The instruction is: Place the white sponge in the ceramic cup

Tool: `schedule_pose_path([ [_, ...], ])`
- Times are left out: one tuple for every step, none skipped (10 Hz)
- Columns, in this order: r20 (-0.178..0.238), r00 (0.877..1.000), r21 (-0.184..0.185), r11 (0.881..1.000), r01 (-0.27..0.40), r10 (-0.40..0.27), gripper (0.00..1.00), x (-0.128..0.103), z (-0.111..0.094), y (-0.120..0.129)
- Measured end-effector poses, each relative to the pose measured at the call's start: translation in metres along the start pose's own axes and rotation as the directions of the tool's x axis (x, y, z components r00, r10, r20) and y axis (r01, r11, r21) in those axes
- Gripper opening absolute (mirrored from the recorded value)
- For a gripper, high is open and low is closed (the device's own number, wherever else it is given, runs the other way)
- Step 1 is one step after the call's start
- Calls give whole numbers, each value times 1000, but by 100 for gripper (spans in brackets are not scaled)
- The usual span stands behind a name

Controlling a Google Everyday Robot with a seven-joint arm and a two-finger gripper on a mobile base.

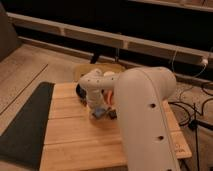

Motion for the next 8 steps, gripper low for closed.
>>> schedule_pose_path([
  [-3, 1000, -6, 1000, 14, -14, 46, -2, 2, 0],
  [-5, 1000, -6, 1000, 25, -25, 31, -4, 3, 0],
  [-3, 1000, -4, 1000, 29, -29, 22, -6, 2, -1],
  [-1, 1000, -1, 1000, 27, -27, 13, -7, 1, -2],
  [8, 1000, 2, 1000, 17, -17, 1, -8, -3, -5],
  [12, 1000, 0, 1000, 12, -12, 0, -9, -5, -5],
  [23, 1000, -3, 1000, -4, 4, 0, -11, -10, -3],
  [42, 999, -15, 1000, -21, 22, 0, -12, -19, 1],
])
